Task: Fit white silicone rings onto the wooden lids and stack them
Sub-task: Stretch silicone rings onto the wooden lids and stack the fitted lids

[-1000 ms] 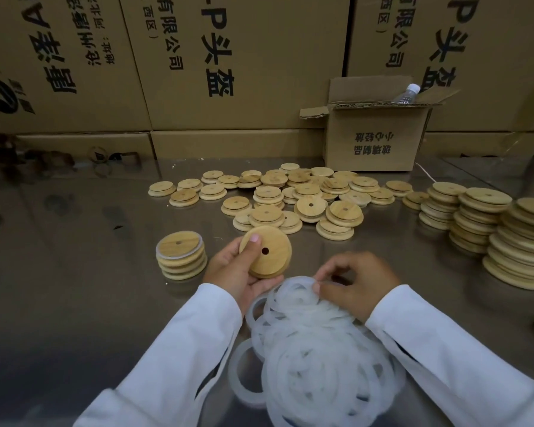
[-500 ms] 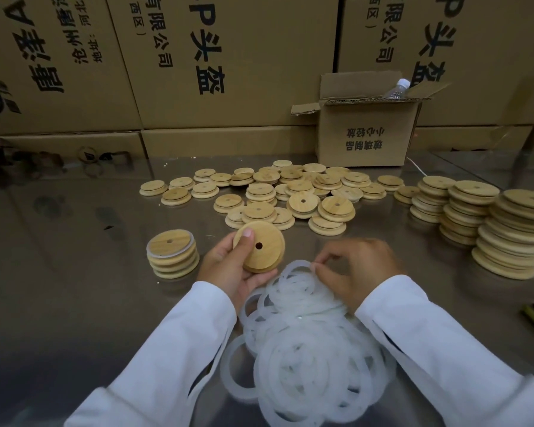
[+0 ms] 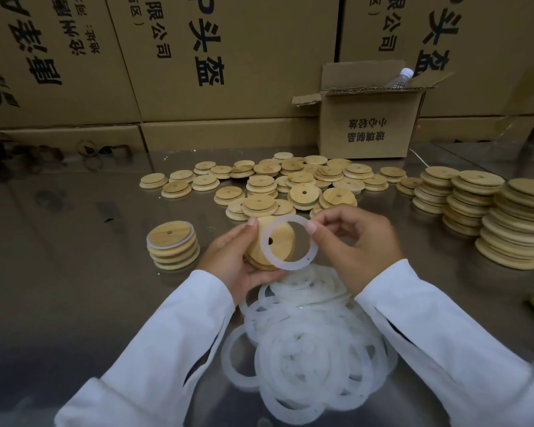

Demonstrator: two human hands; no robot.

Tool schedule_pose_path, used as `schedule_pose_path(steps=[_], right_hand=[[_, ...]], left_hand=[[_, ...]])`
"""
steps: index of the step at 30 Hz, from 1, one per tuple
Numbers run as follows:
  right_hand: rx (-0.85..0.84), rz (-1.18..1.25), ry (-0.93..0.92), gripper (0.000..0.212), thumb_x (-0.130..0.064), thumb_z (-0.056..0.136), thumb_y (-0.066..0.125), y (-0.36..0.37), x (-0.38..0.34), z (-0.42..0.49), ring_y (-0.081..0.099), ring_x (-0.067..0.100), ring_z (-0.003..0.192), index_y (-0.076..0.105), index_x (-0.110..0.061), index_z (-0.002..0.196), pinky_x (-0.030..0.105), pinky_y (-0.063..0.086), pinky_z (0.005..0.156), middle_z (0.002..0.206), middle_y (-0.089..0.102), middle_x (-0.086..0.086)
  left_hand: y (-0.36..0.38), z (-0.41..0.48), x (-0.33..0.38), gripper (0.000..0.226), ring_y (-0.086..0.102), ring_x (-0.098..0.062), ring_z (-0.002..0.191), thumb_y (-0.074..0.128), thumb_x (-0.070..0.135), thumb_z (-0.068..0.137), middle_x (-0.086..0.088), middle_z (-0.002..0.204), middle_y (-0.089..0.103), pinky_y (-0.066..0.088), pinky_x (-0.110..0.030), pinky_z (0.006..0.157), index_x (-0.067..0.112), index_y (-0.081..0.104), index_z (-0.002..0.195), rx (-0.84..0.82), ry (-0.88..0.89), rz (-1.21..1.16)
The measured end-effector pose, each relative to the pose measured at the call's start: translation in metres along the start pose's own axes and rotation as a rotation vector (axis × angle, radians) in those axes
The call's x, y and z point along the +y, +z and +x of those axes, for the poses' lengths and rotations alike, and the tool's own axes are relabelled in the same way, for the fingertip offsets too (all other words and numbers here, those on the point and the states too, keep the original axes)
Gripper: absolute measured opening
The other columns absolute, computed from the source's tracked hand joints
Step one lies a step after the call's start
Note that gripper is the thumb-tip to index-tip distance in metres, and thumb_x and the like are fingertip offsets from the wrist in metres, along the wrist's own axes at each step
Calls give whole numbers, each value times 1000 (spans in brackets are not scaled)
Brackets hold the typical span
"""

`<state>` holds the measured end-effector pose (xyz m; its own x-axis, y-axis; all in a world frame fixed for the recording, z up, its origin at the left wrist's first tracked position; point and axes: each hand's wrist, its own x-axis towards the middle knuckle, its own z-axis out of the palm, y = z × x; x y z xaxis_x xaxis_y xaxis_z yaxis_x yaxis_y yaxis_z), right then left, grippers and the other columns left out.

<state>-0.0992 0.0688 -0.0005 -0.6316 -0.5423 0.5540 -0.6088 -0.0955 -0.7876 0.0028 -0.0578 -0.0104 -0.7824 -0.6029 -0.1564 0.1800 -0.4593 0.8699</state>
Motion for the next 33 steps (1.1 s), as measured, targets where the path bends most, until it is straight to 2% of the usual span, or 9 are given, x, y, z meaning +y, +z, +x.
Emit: schedule_pose_path(steps=[4, 8, 10, 16, 19, 22, 25, 30, 33], right_hand=[[34, 52, 80, 13, -19, 76, 69, 5, -1, -1, 53, 1, 54, 66, -25, 65, 13, 45, 56, 57, 63, -9], [77, 42, 135, 17, -21, 76, 70, 6, -1, -1, 52, 5, 50, 64, -25, 61, 14, 44, 52, 52, 60, -12], [83, 32, 146, 16, -23, 75, 70, 6, -2, -2, 52, 6, 49, 64, -25, 61, 16, 44, 51, 51, 60, -12], [77, 62, 167, 16, -22, 74, 71, 6, -2, -2, 54, 6, 53, 65, -26, 59, 16, 46, 53, 54, 61, -7], [67, 78, 173, 17, -20, 74, 72, 6, -1, -2, 56, 7, 57, 65, -26, 60, 18, 47, 57, 61, 63, 1], [60, 113, 192, 20, -16, 75, 73, 6, 0, -1, 55, 6, 56, 65, -25, 59, 14, 47, 56, 58, 62, -2], [59, 149, 221, 22, -14, 75, 73, 6, 1, 0, 57, 5, 55, 65, -25, 58, 13, 48, 57, 53, 61, -8], [57, 180, 254, 21, -13, 75, 72, 6, 1, 0, 58, 5, 58, 66, -23, 59, 13, 49, 59, 56, 63, -7], [77, 156, 242, 19, -12, 77, 70, 6, -1, 0, 54, 3, 55, 63, -20, 61, 9, 45, 57, 58, 60, -6]], left_hand=[[1, -2, 1, 64, 67, -28, 95, 56, 52, 67, -13, 111, 66, 57, -39, 61, 12, 58, 117, -62, -14, 92], [2, -8, -4, 42, 70, -23, 88, 64, 33, 66, -7, 96, 72, 57, -33, 62, 15, 66, 104, -174, 126, 223], [3, -9, -7, 38, 70, -23, 85, 63, 27, 69, -7, 92, 72, 58, -34, 63, 14, 65, 104, -194, 151, 229], [5, -7, -9, 23, 69, -22, 86, 52, 21, 85, -12, 101, 68, 58, -34, 66, 16, 63, 104, -221, 153, 253], [6, -8, -10, 22, 66, -24, 93, 46, 19, 90, -15, 111, 63, 58, -34, 68, 17, 61, 106, -232, 144, 233], [6, -8, -10, 22, 64, -25, 96, 45, 20, 91, -16, 115, 61, 58, -34, 67, 18, 61, 106, -242, 137, 224], [6, -8, -10, 23, 65, -25, 96, 44, 22, 91, -14, 111, 63, 58, -34, 67, 18, 62, 105, -253, 143, 230], [5, -7, -10, 26, 64, -29, 100, 48, 27, 85, -14, 109, 65, 58, -40, 73, 19, 63, 105, -255, 185, 250], [4, -8, -10, 34, 67, -27, 96, 53, 30, 78, -12, 104, 68, 58, -43, 75, 17, 64, 107, -258, 245, 297]])
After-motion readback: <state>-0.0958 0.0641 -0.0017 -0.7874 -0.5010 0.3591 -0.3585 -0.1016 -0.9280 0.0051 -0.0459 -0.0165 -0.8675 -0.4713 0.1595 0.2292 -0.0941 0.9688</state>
